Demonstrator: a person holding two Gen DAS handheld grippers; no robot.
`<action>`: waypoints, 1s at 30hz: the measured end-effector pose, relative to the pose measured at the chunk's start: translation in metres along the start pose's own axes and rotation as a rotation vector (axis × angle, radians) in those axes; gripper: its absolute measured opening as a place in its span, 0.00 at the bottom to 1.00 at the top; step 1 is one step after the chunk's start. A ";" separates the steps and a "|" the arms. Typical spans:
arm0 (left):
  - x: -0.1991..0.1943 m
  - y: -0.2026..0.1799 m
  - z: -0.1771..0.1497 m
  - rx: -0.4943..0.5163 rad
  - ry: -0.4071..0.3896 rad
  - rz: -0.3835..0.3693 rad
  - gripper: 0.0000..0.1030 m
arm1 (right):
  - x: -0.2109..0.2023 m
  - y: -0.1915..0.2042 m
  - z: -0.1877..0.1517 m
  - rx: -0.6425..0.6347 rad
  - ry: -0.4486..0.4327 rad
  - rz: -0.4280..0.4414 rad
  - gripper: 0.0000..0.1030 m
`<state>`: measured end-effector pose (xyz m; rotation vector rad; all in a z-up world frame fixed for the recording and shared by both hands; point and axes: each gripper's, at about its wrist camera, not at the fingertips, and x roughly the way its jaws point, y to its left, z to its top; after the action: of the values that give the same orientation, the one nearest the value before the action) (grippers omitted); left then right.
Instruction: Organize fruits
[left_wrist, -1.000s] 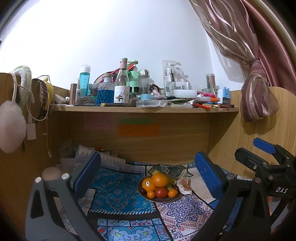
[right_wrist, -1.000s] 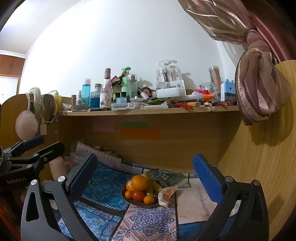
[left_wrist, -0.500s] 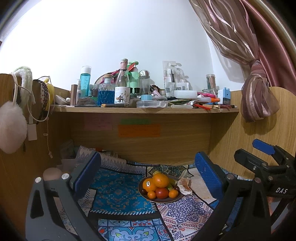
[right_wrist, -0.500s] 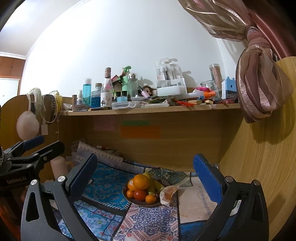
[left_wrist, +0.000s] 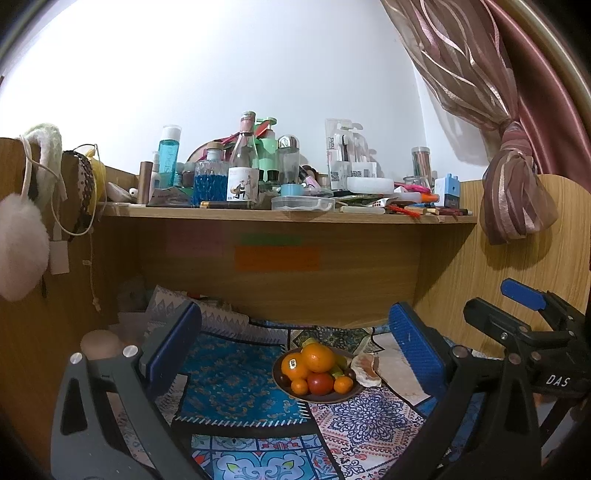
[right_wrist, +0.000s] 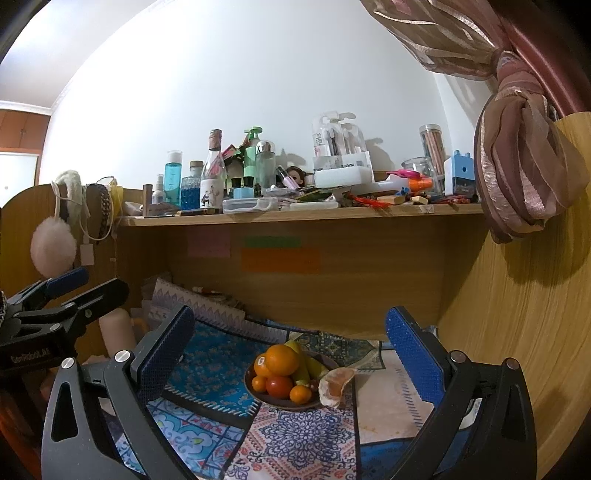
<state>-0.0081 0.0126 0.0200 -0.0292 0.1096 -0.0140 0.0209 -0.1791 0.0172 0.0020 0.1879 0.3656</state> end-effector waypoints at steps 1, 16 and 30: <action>0.000 0.001 0.000 -0.001 0.000 -0.002 1.00 | 0.000 0.000 0.000 0.000 0.000 -0.001 1.00; 0.008 0.005 -0.002 -0.017 0.019 -0.003 1.00 | 0.007 0.004 0.001 -0.004 0.005 0.001 1.00; 0.013 0.005 -0.004 -0.013 0.036 -0.027 1.00 | 0.009 0.005 0.003 -0.004 0.002 0.004 1.00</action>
<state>0.0047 0.0173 0.0139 -0.0433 0.1455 -0.0411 0.0283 -0.1711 0.0185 -0.0017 0.1889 0.3699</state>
